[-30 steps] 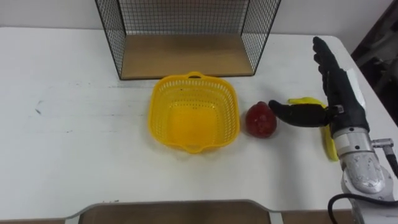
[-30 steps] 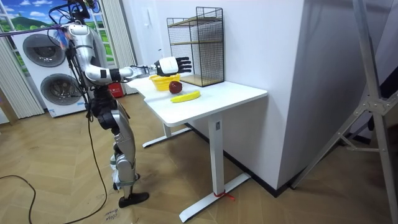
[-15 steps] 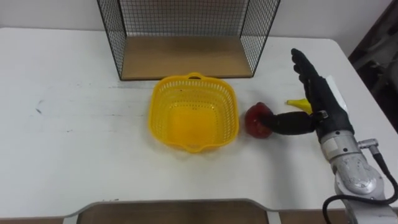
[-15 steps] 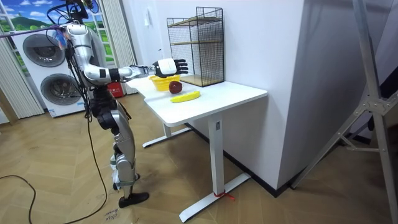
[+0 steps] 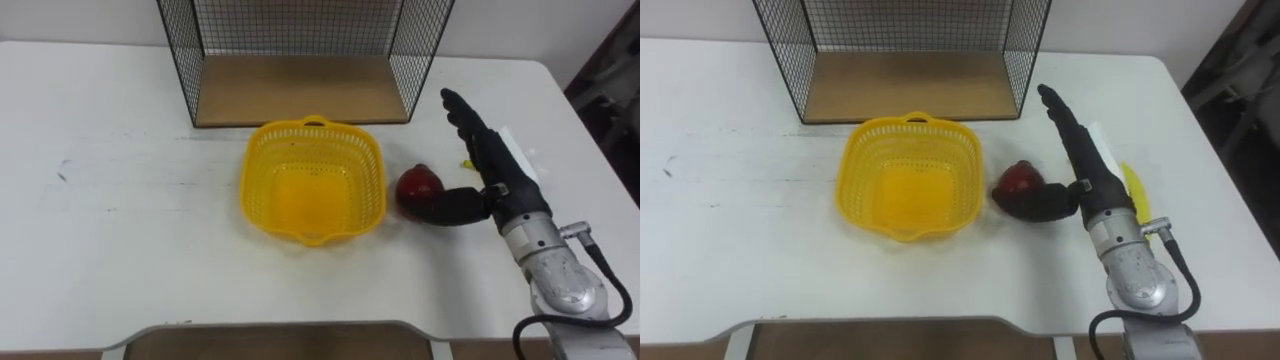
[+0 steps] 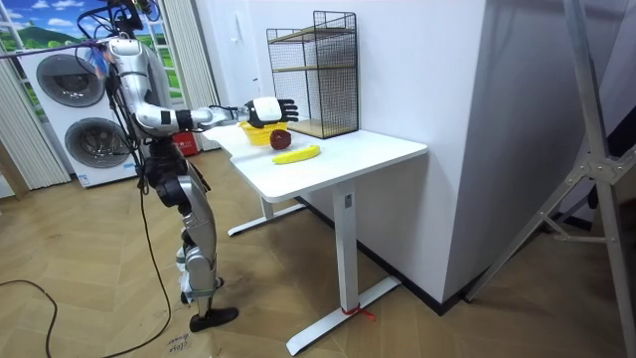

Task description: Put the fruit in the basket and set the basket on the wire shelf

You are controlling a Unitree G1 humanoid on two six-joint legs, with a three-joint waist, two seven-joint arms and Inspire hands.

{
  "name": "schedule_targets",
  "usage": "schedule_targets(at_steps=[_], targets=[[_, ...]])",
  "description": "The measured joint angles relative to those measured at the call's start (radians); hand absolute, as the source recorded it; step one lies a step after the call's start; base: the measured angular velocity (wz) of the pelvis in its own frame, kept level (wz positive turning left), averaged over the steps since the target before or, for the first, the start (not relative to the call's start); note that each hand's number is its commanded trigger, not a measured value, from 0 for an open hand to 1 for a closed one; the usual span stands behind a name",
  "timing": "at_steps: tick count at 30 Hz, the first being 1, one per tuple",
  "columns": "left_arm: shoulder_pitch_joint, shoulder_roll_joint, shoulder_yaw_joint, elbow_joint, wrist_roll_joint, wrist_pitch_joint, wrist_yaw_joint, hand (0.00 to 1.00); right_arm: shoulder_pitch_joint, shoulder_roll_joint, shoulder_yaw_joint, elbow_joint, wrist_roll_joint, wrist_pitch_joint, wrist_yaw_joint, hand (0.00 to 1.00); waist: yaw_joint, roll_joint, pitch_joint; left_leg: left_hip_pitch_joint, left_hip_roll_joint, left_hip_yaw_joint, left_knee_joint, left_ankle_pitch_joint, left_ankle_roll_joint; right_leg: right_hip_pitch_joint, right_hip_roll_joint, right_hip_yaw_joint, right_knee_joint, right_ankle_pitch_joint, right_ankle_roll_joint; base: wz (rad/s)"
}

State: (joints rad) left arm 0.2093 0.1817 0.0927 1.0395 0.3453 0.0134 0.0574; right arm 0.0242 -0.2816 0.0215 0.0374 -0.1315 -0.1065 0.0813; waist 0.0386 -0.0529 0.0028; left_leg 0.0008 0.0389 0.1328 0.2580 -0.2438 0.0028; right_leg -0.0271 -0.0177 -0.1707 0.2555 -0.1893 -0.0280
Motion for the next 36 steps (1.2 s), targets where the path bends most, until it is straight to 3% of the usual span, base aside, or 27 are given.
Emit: schedule_targets(at_steps=[4, 10, 36], targets=[[-0.005, 0.0, 0.0, 0.0, 0.004, 0.0, -0.001, 0.0, 0.0, 0.0, 0.008, 0.045, -0.024, 0.004, 0.01, 0.0, 0.014, -0.002, -0.0011, -0.009, 0.001, 0.004, 0.007, 0.0, 0.0, -0.012, 0.0, 0.001, 0.002, 0.0, 0.0, 0.01], [-0.008, 0.0, 0.002, -0.001, 0.002, 0.003, -0.005, 0.0, 0.0, 0.003, 0.019, 0.11, -0.05, 0.041, 0.05, 0.0, 0.021, 0.002, 0.0013, -0.016, 0.001, 0.003, 0.011, 0.0, 0.0, -0.012, -0.003, -0.005, 0.002, 0.0, 0.0, 0.05], [0.027, 0.001, 0.002, 0.001, 0.01, 0.032, -0.068, 0.0, -0.004, 0.003, -0.013, 0.2, -0.025, 0.046, 0.052, 0.0, 0.02, -0.002, 0.0024, -0.008, 0.001, 0.001, 0.014, 0.0, 0.0, 0.0, -0.006, -0.011, -0.002, 0.0, 0.0, 0.0]])
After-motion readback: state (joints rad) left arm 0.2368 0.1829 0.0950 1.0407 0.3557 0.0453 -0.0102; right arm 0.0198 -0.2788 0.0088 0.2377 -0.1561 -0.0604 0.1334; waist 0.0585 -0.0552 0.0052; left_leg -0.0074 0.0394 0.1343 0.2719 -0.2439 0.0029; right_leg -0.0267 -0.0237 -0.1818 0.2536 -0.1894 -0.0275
